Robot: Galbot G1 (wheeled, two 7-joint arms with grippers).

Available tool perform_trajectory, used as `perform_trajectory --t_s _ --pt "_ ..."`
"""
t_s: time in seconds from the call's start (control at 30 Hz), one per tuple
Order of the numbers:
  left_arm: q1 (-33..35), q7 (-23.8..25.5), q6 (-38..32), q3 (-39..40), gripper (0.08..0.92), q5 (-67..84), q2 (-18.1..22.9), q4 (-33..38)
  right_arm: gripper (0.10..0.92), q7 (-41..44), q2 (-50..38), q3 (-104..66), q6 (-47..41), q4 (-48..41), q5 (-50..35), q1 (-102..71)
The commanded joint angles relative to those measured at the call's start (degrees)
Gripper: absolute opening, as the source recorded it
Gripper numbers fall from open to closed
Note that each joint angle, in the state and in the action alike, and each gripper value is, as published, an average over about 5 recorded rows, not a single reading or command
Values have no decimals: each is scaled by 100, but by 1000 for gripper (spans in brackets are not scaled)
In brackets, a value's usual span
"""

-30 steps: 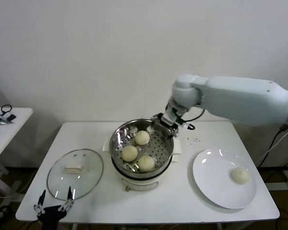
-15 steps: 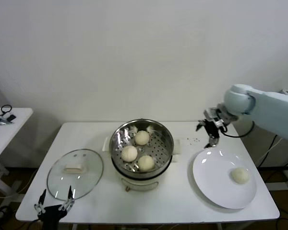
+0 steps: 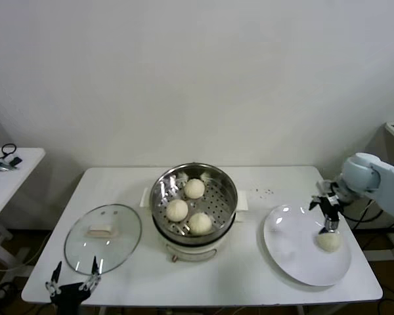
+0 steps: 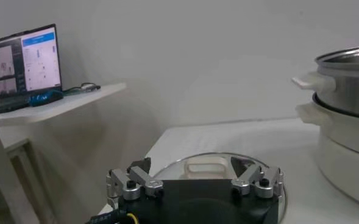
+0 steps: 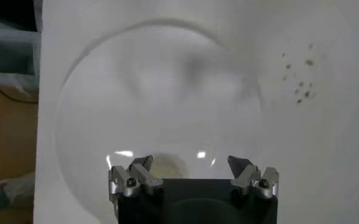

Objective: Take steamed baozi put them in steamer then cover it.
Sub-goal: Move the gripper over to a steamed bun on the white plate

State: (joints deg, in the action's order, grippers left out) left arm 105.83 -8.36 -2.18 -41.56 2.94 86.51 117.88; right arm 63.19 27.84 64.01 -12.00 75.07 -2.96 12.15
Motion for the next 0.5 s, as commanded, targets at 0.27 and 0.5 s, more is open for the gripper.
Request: perform_trajectory --t_s 0.27,0.5 --pt "19 -4 -2 -5 823 -82 38 -30 823 68 151 -1179 183 -802 996 -1525" --pt "-24 -4 18 7 823 -110 39 -57 823 81 298 -1166 248 -934 1088 -1508"
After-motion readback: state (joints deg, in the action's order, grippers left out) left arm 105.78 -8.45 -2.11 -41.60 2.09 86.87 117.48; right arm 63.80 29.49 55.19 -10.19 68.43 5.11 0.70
